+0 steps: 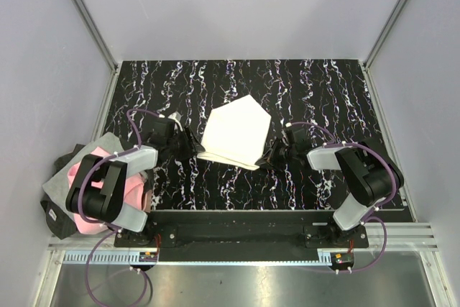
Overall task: Fold the napkin, place the utensils inside, and roll it up
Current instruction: Roll the napkin with the utensil
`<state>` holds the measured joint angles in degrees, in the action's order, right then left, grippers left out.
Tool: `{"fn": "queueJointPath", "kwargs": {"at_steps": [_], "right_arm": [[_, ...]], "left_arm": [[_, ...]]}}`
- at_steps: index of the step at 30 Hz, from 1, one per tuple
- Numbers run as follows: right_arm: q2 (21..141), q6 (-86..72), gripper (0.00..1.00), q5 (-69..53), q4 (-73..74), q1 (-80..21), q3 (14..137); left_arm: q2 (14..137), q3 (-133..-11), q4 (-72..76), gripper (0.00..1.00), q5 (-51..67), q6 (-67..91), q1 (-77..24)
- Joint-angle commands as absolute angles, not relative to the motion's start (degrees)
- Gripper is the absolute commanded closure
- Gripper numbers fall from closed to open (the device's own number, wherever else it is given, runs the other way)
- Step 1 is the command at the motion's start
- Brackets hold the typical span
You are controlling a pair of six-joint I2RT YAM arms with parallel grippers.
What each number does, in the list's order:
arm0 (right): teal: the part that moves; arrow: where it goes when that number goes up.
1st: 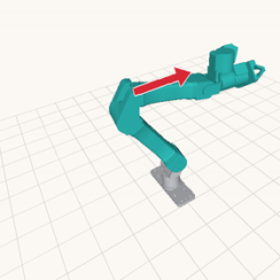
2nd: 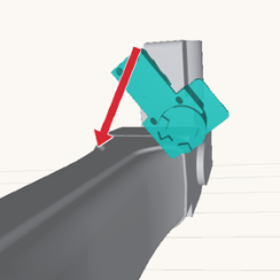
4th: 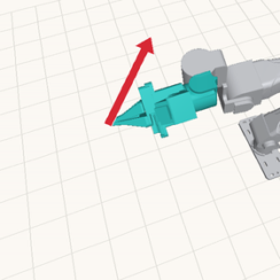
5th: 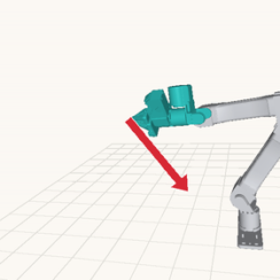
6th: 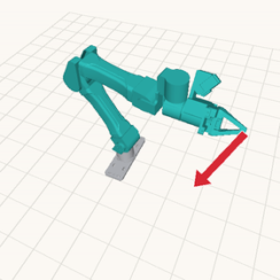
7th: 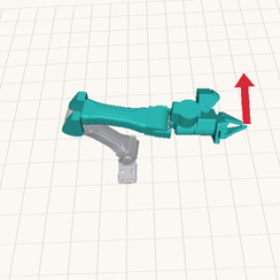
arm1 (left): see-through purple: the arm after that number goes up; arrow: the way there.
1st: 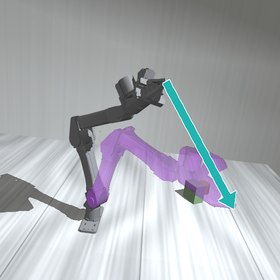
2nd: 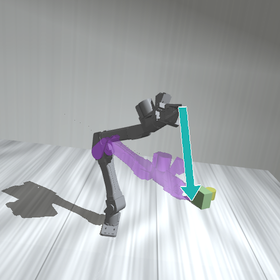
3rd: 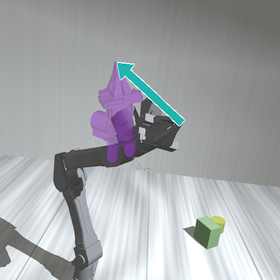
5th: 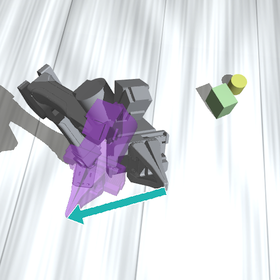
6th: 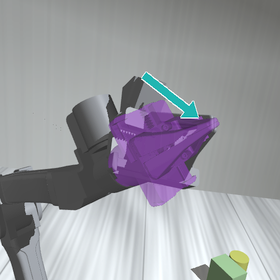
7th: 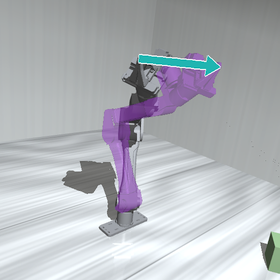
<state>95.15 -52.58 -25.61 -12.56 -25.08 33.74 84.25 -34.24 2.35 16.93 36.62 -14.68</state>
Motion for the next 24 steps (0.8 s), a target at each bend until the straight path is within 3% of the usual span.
{"fn": "queueJointPath", "kwargs": {"at_steps": [1,10,16,23,24], "right_arm": [[97.56,-51.06,1.00,-21.71,-8.00,-26.01,32.78],[97.12,-51.15,1.00,-21.45,-8.09,-26.02,32.43],[94.58,-50.80,0.99,-20.13,-6.33,-26.02,32.43],[83.00,-45.10,0.79,-16.00,1.64,-26.72,35.41],[81.49,-42.65,0.71,-14.60,2.71,-27.07,36.12]], "left_arm": [[84.99,-33.84,6.94,0.48,17.75,37.35,-14.59],[87.27,-33.84,7.91,0.67,20.04,38.41,-14.59],[87.80,-35.76,6.42,0.98,20.57,37.80,-14.59],[87.71,-40.33,1.76,1.00,22.50,37.18,-14.50],[87.89,-41.99,1.06,1.00,23.02,37.18,-14.50]]}}
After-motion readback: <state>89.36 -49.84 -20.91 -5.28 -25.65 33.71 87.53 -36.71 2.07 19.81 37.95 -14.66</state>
